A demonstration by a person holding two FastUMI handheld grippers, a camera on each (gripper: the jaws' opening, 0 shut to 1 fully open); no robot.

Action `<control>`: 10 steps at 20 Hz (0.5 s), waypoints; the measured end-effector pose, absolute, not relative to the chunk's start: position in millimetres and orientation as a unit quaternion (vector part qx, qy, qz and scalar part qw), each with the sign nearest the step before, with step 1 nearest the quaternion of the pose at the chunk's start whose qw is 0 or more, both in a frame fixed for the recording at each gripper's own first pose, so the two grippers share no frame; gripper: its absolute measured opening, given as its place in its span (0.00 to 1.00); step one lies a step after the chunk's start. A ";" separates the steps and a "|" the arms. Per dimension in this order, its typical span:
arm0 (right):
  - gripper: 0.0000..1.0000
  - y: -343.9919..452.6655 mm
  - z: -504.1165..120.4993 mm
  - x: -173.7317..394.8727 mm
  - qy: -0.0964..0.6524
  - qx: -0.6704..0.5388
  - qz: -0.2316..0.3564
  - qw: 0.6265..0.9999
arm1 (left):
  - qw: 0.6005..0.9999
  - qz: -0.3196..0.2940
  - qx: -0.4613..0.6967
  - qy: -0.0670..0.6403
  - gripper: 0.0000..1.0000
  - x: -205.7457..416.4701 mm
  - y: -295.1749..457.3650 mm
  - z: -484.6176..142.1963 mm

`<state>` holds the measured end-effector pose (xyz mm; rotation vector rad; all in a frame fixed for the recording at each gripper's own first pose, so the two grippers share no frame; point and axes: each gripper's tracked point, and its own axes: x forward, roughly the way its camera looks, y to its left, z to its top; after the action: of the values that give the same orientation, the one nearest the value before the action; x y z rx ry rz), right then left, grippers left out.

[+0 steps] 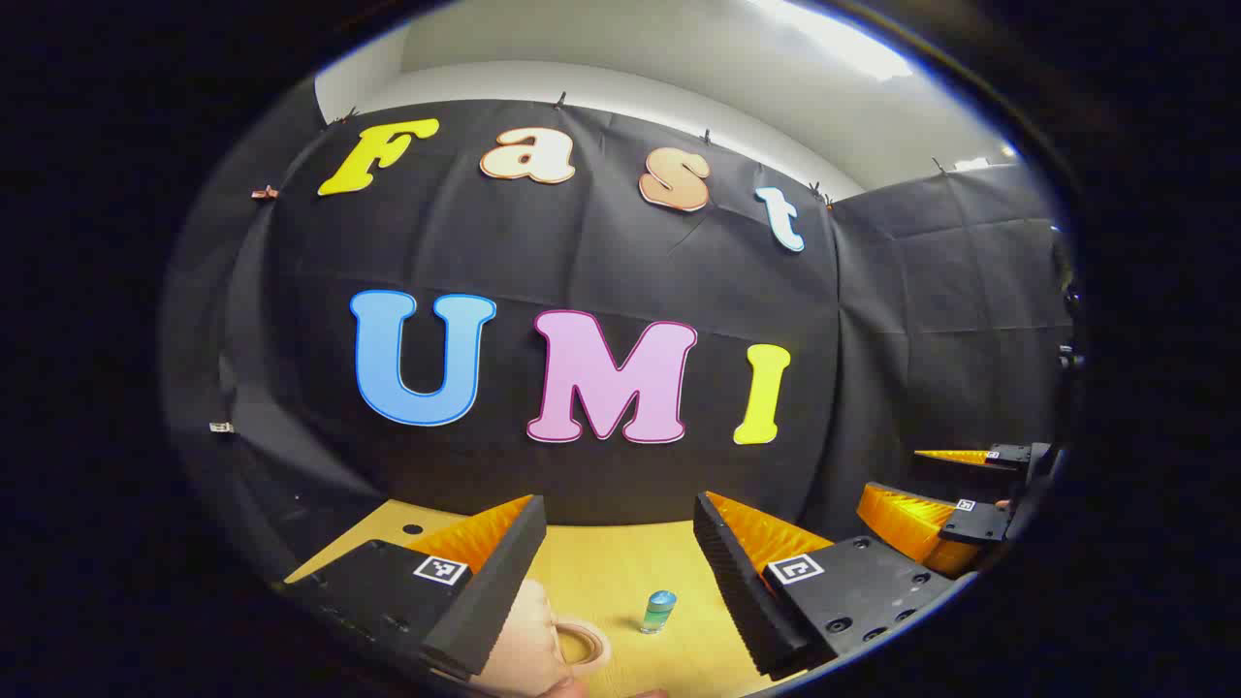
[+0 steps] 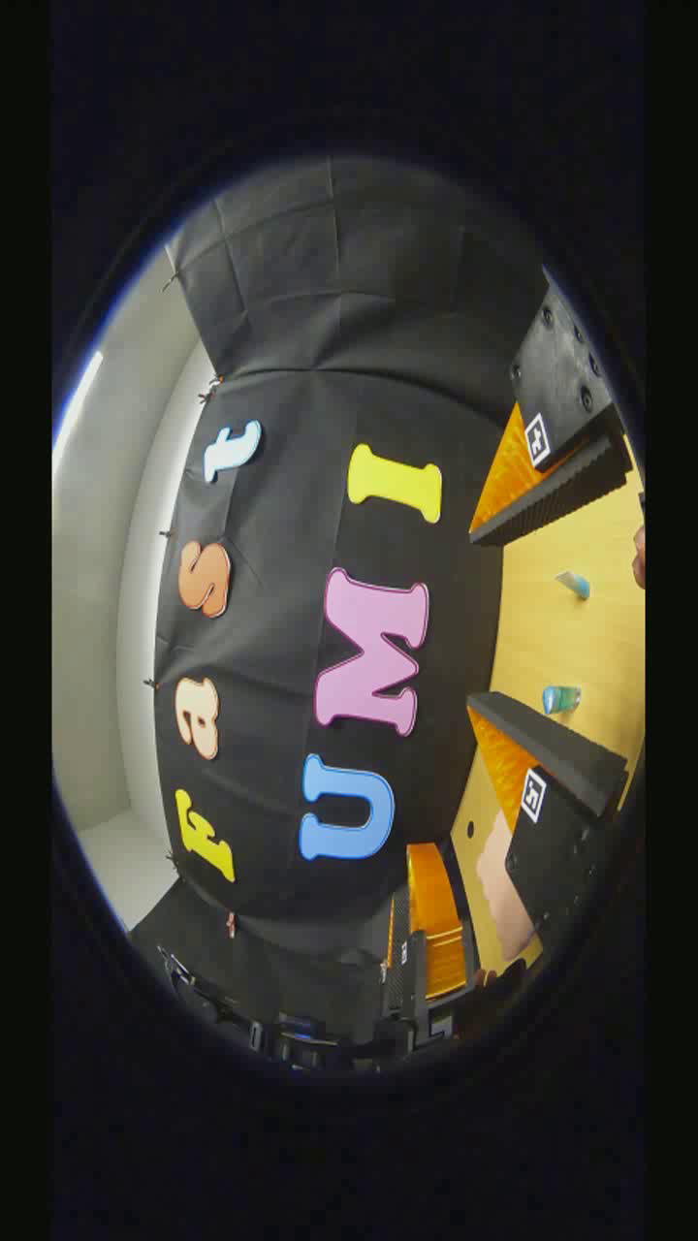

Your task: First open the suitcase, pack the skin care products into it, and then close the suitcase.

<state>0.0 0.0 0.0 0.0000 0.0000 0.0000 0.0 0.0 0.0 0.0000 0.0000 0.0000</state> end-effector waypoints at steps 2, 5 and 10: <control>0.96 -7.7 0.3 -1.6 -0.001 -0.003 -0.008 1.000 | 1.000 -0.006 -0.011 0.004 0.96 3.0 -0.5 1.6; 0.96 -13.2 -0.1 -3.5 0.001 0.002 -0.016 1.000 | 1.000 -0.001 0.012 0.000 0.96 6.5 2.2 5.0; 0.96 -15.4 -2.3 -5.9 0.007 -0.002 -0.021 1.000 | 1.000 -0.017 0.017 -0.002 0.96 5.8 -10.2 3.0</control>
<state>-5.9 -15.4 -2.3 -0.0034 0.0131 -0.0415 5.8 -10.2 3.0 0.0335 -0.0031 -0.0347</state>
